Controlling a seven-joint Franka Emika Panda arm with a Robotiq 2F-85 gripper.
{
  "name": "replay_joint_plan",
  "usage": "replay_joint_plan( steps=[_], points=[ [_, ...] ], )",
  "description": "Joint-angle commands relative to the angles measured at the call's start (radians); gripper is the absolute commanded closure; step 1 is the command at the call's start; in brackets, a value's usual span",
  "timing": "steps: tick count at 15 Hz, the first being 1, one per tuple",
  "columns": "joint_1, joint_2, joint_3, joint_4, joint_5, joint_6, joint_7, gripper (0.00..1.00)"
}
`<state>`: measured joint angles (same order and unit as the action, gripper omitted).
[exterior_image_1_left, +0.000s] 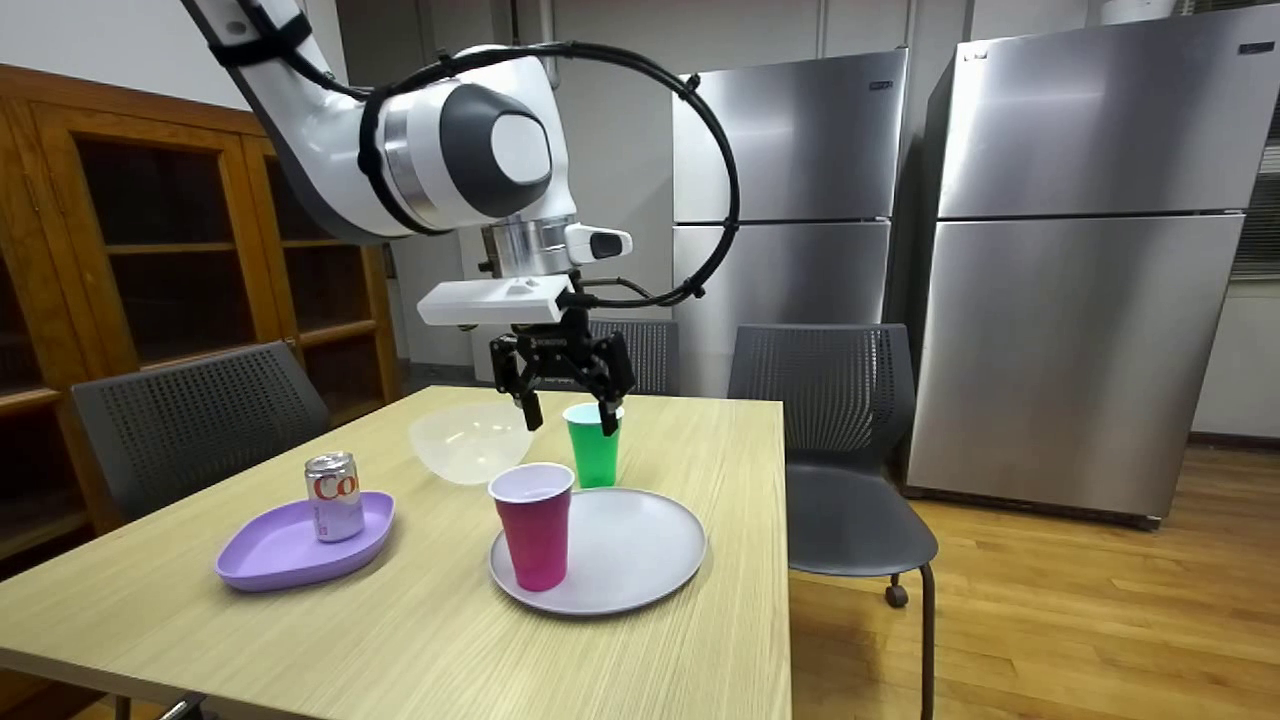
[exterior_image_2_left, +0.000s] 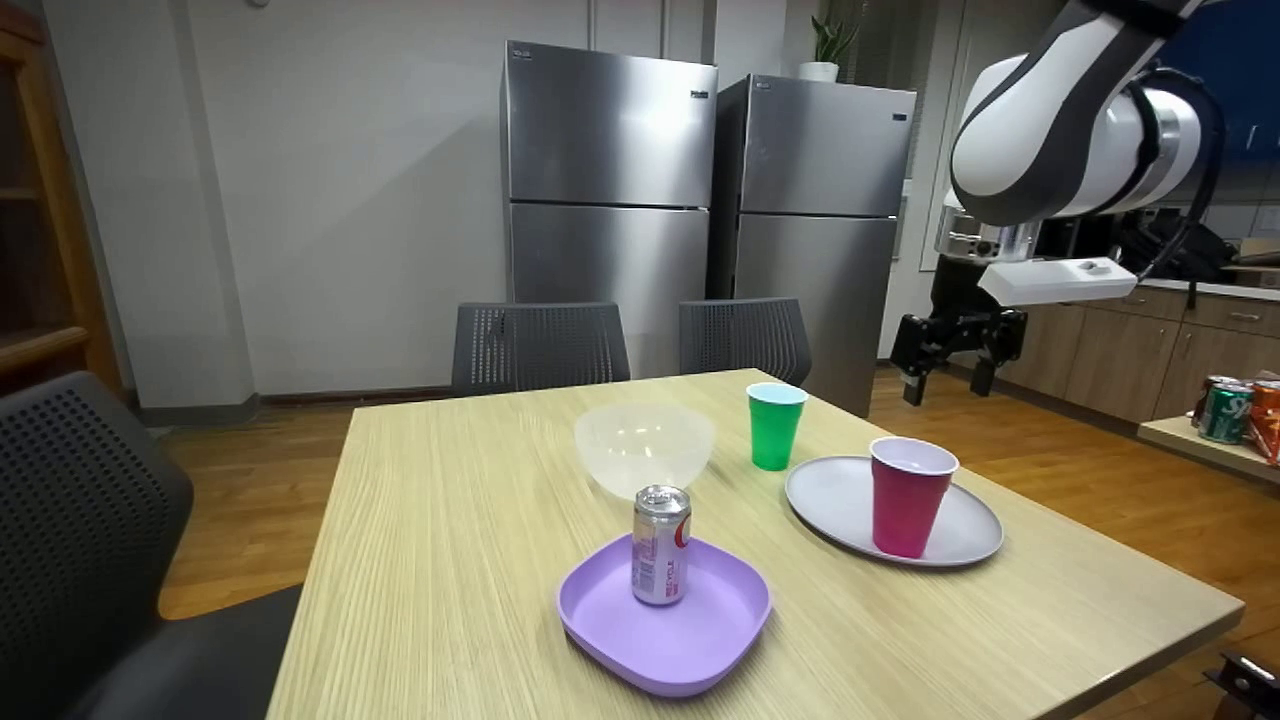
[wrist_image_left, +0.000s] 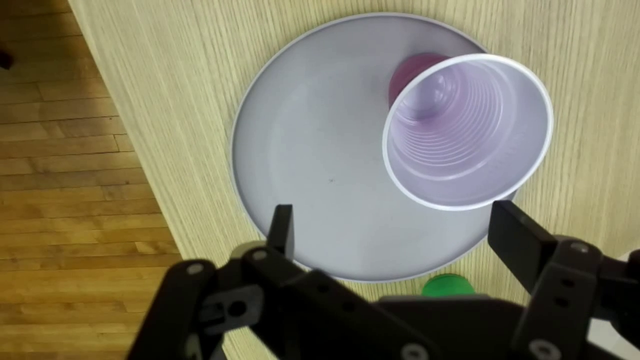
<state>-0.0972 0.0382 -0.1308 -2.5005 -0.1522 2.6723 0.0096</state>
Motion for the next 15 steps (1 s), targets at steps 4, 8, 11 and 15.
replay_joint_plan(
  steps=[4, 8, 11, 15],
  points=[
    [0.008, 0.056, 0.008, 0.076, 0.020, -0.064, 0.147, 0.00],
    [0.023, 0.108, 0.006, 0.142, 0.028, -0.110, 0.268, 0.00],
    [0.038, 0.149, 0.005, 0.193, 0.045, -0.127, 0.337, 0.00],
    [0.067, 0.205, -0.003, 0.265, 0.063, -0.146, 0.460, 0.00]
  ],
)
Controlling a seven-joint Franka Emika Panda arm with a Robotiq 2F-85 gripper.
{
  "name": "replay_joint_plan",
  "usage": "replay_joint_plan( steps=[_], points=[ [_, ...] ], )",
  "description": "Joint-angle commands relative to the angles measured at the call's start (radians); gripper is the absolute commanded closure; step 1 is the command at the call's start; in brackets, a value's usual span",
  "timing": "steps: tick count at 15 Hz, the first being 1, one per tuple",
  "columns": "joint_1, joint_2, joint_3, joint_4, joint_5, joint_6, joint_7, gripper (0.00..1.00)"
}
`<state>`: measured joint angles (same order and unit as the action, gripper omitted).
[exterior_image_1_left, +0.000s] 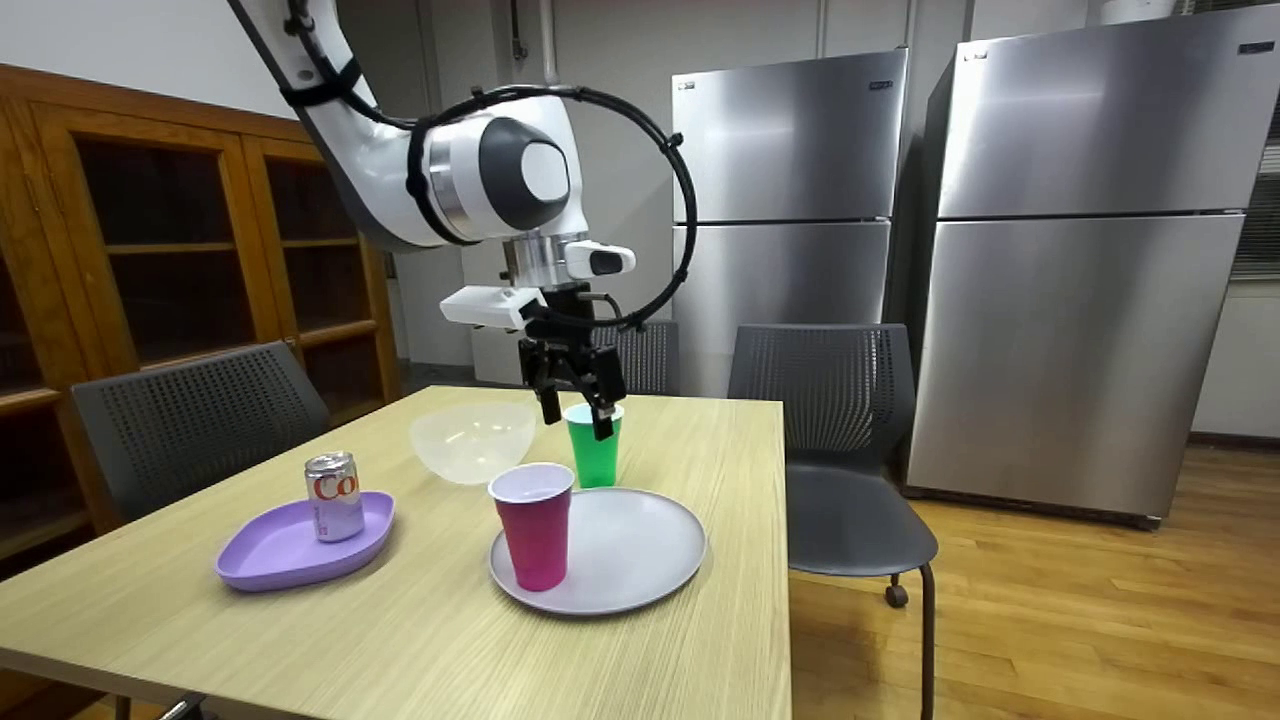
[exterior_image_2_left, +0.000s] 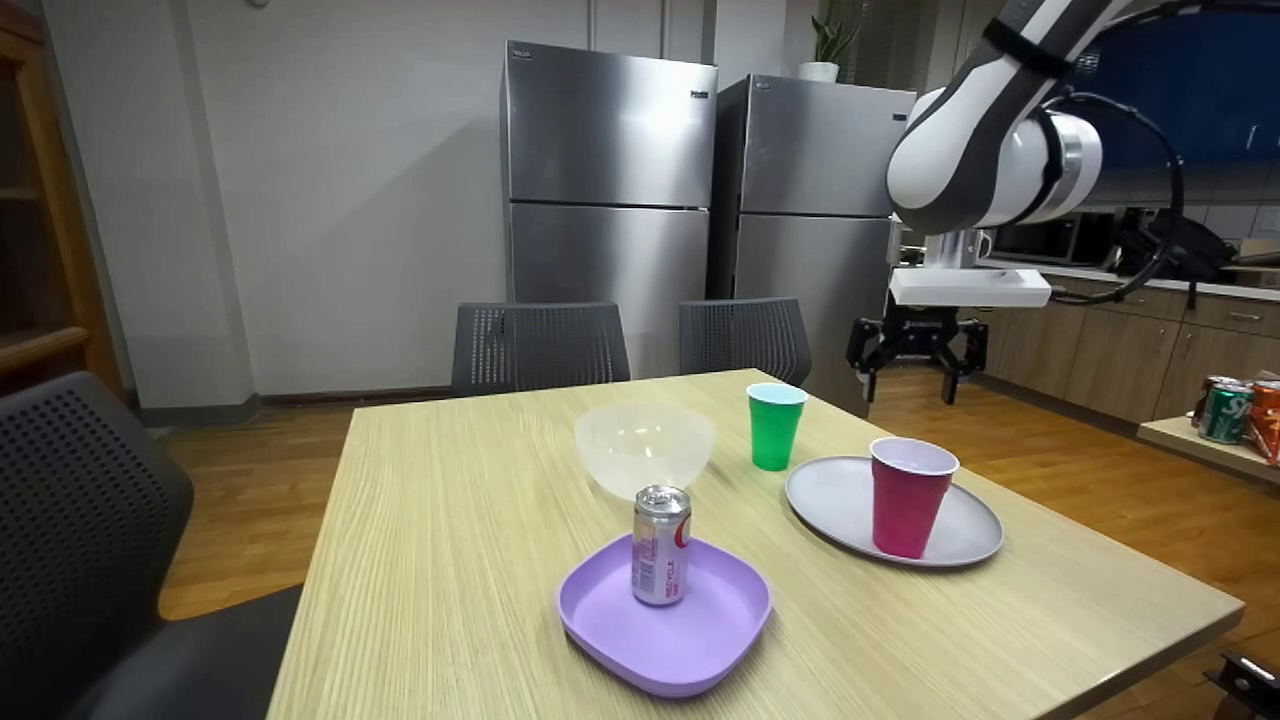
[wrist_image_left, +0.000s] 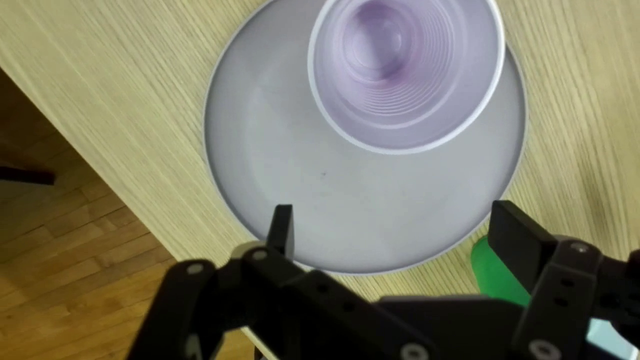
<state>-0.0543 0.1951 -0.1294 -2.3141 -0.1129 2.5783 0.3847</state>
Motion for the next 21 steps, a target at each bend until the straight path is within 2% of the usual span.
replay_joint_plan(
  steps=[1, 10, 14, 21],
  points=[
    [0.032, 0.064, -0.006, 0.097, 0.028, -0.054, 0.112, 0.00],
    [0.079, 0.239, -0.024, 0.288, 0.086, -0.085, 0.274, 0.00],
    [0.078, 0.304, -0.025, 0.371, 0.128, -0.113, 0.293, 0.00],
    [0.074, 0.345, -0.021, 0.469, 0.172, -0.144, 0.286, 0.00]
  ],
)
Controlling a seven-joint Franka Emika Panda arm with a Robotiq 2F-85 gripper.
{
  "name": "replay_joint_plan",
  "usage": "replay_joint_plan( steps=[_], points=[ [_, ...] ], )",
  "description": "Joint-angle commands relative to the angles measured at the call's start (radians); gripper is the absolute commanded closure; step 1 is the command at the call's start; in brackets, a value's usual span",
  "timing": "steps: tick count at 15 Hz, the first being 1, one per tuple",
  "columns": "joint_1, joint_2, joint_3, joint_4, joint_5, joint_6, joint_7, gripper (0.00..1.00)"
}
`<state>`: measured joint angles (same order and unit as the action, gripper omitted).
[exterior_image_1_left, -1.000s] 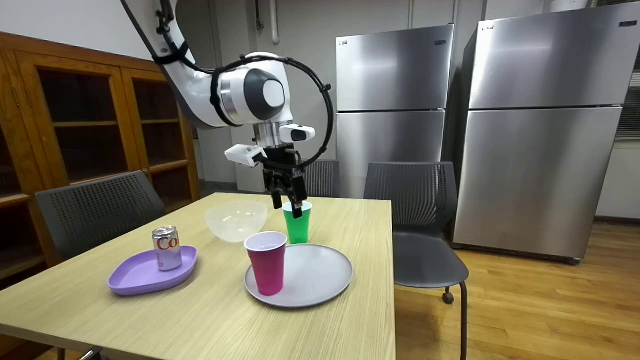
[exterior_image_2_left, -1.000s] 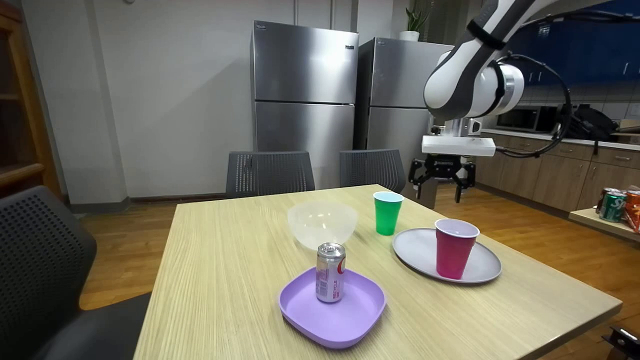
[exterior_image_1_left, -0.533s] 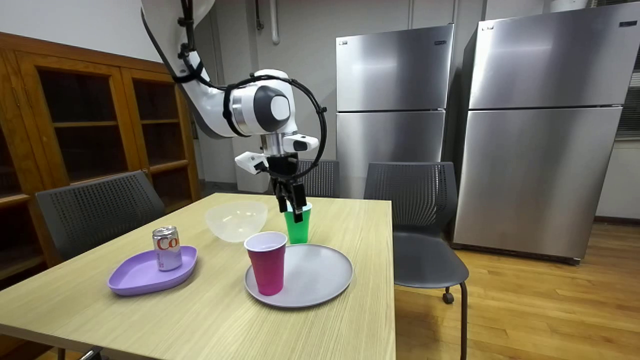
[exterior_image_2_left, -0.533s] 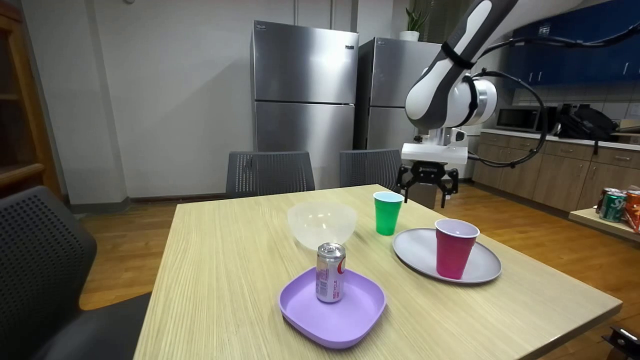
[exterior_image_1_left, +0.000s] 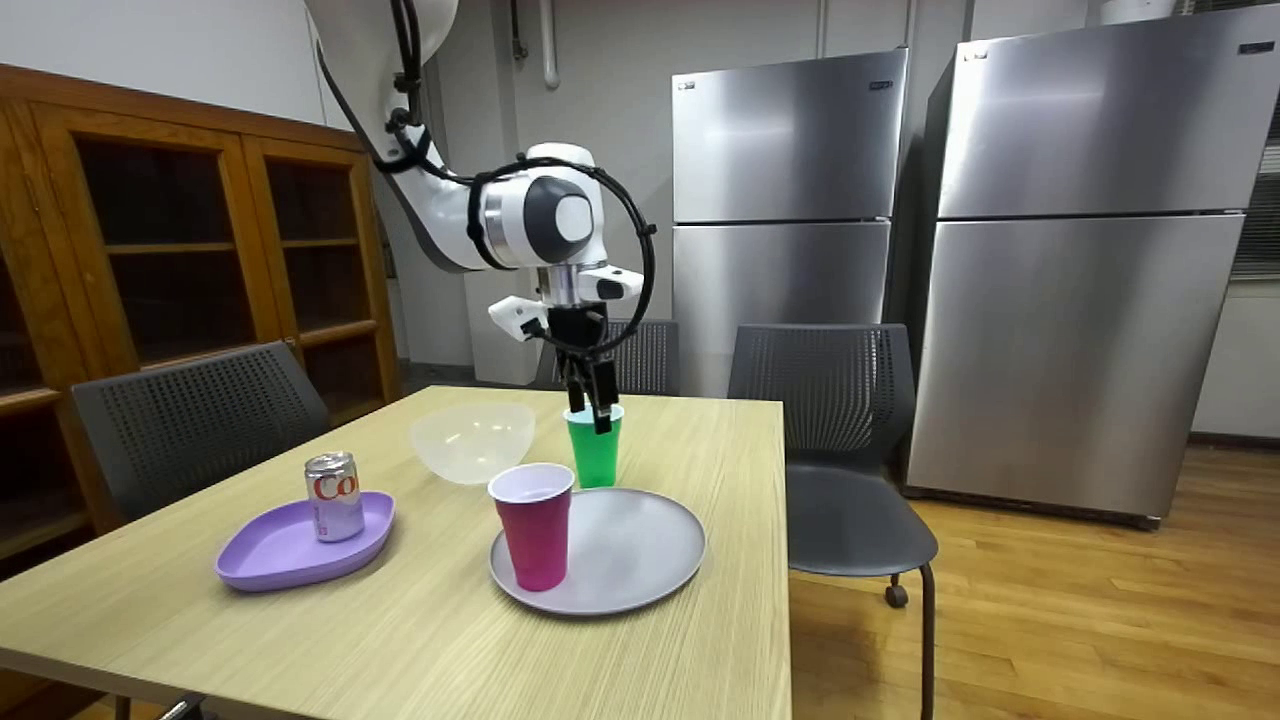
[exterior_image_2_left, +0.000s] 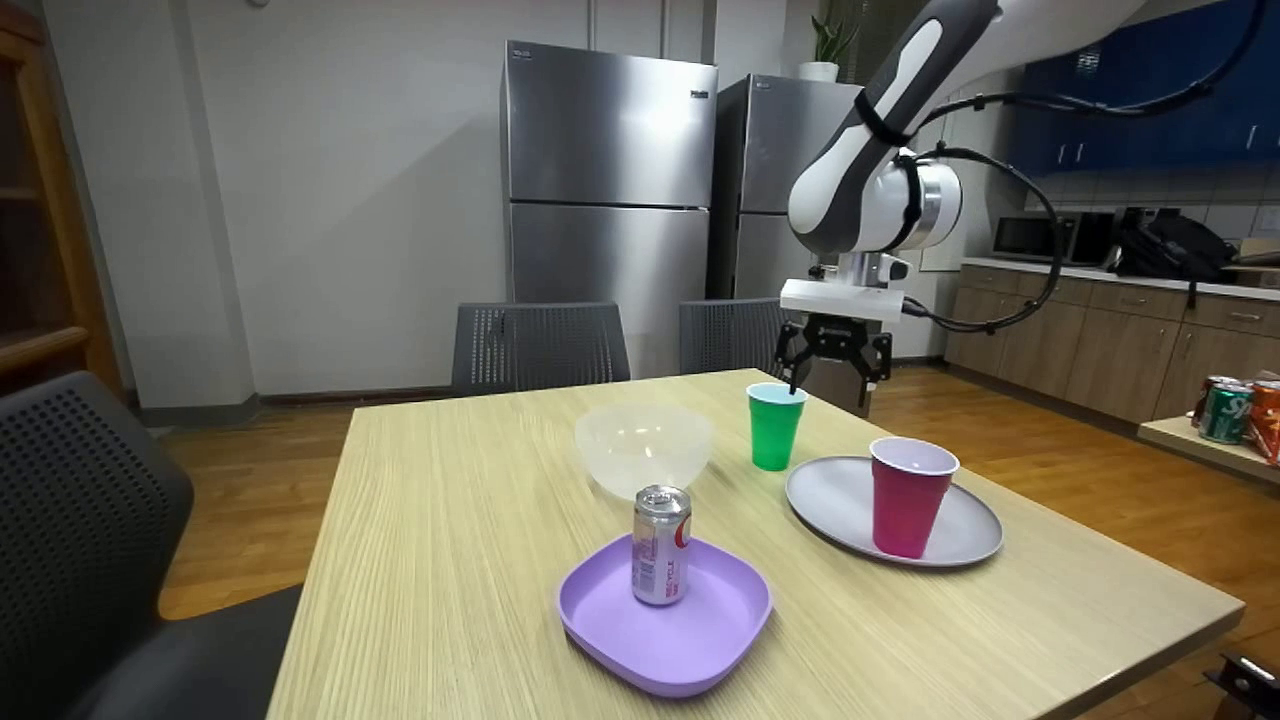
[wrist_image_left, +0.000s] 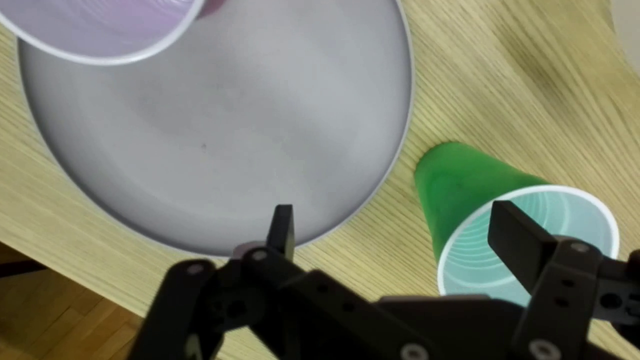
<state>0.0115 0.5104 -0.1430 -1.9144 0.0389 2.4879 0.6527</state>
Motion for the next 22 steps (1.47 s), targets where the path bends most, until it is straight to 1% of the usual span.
replay_joint_plan(
  steps=[1, 10, 20, 21, 22],
  points=[
    [0.009, 0.038, -0.008, 0.083, 0.021, -0.059, 0.021, 0.00],
    [0.012, 0.135, -0.013, 0.182, 0.033, -0.074, 0.089, 0.00],
    [0.009, 0.183, -0.017, 0.220, 0.033, -0.084, 0.100, 0.00],
    [0.009, 0.185, -0.017, 0.222, 0.033, -0.084, 0.101, 0.25],
    [0.009, 0.186, -0.017, 0.224, 0.033, -0.082, 0.100, 0.26]
  ],
)
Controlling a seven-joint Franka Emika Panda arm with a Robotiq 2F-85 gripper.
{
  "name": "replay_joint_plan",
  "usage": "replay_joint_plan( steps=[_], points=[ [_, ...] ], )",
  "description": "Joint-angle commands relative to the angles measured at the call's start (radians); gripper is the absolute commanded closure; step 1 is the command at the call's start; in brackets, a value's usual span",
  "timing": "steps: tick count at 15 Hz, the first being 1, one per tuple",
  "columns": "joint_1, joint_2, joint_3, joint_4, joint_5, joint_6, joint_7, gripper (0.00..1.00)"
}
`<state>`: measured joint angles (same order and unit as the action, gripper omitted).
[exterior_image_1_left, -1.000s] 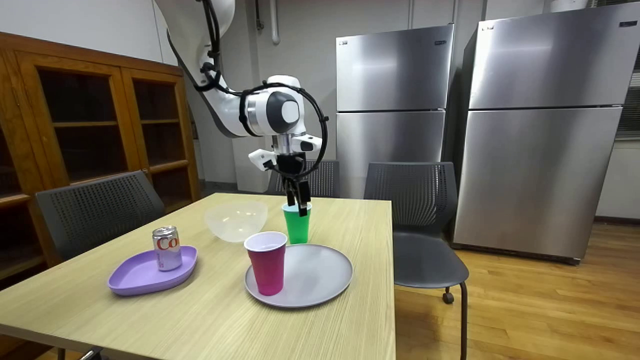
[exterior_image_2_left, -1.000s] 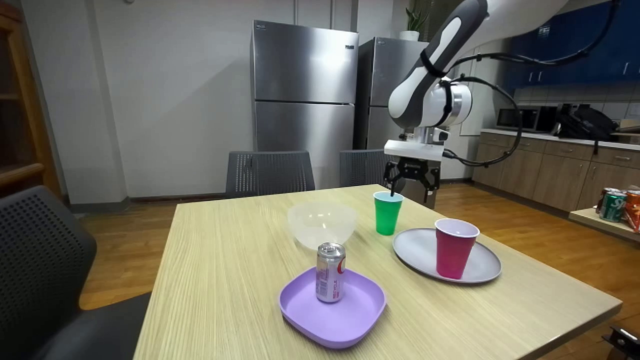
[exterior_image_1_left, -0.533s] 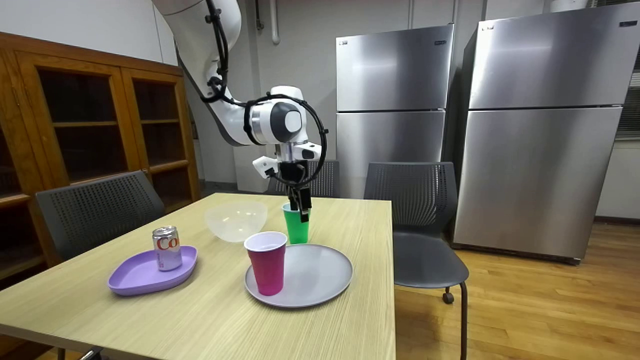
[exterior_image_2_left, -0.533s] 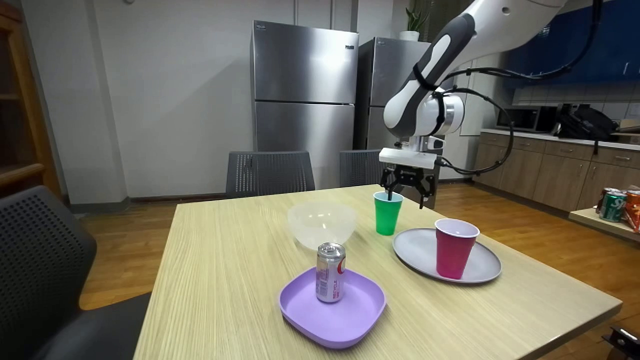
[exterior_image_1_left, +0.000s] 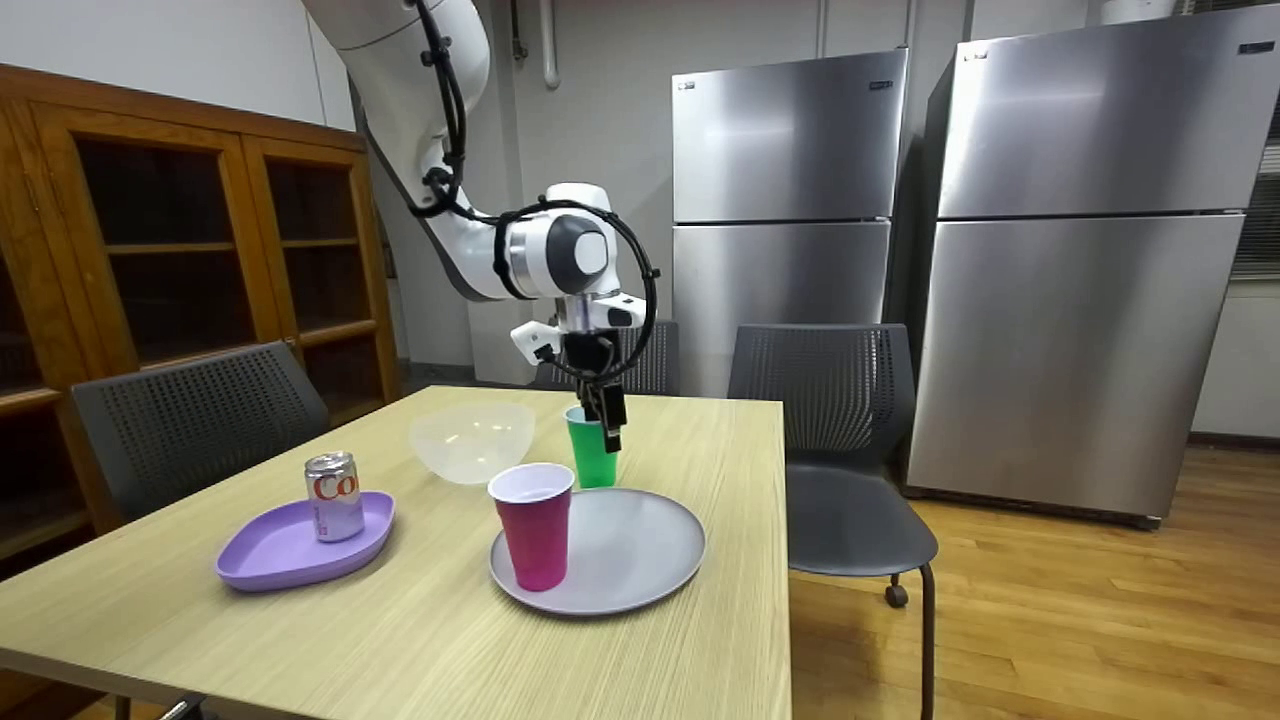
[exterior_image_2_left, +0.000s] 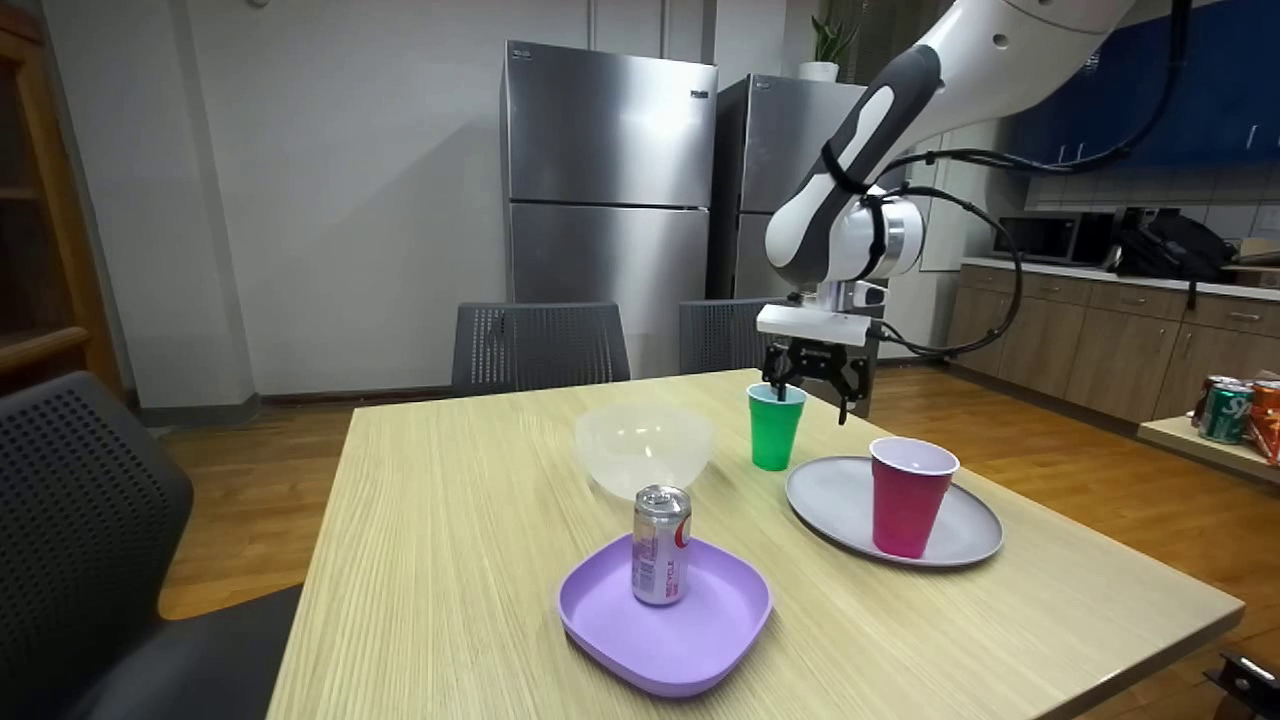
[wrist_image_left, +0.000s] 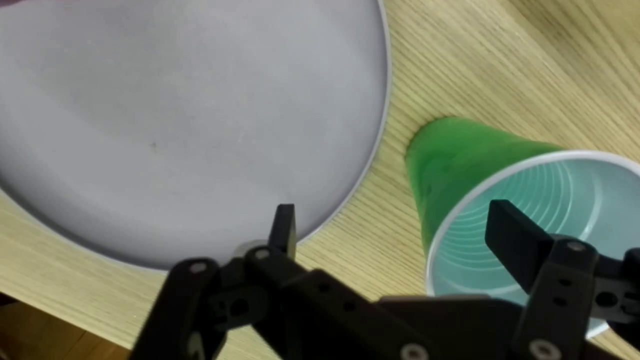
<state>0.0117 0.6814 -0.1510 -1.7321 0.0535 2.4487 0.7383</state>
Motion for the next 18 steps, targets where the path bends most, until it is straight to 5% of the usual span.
replay_joint_plan(
  steps=[1, 10, 18],
  points=[
    [0.009, 0.017, -0.010, 0.043, 0.018, -0.041, 0.014, 0.32],
    [0.011, 0.015, -0.007, 0.044, 0.020, -0.034, 0.014, 1.00],
    [0.016, 0.006, -0.007, 0.039, 0.020, -0.023, 0.014, 0.99]
  ],
)
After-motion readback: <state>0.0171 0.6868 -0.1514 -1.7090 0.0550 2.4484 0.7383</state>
